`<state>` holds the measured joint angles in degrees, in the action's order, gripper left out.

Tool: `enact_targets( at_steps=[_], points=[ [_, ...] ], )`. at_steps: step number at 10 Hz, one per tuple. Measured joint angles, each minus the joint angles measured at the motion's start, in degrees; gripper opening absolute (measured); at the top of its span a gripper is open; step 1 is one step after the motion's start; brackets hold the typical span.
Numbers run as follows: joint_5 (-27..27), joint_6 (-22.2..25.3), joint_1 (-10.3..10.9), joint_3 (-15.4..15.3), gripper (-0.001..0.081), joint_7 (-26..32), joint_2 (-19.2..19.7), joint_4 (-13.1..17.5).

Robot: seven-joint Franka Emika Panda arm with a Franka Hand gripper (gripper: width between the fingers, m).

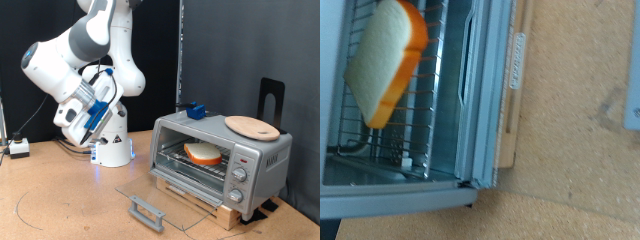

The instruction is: Make a piece of toast with the oven

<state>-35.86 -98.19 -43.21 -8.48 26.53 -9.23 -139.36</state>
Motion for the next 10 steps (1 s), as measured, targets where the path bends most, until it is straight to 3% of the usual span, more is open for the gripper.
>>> enact_targets(
  at_steps=[4,7,10],
  points=[
    [2.47,-2.01,-1.11,0.95,0.0809,-1.07,7.88,4.78],
    [-0.25,-0.59,-1.16,1.15,0.0809,-0.67,8.88,4.3],
    [0.36,-7.29,-0.71,0.31,0.0809,-2.22,14.37,2.69]
  ],
)
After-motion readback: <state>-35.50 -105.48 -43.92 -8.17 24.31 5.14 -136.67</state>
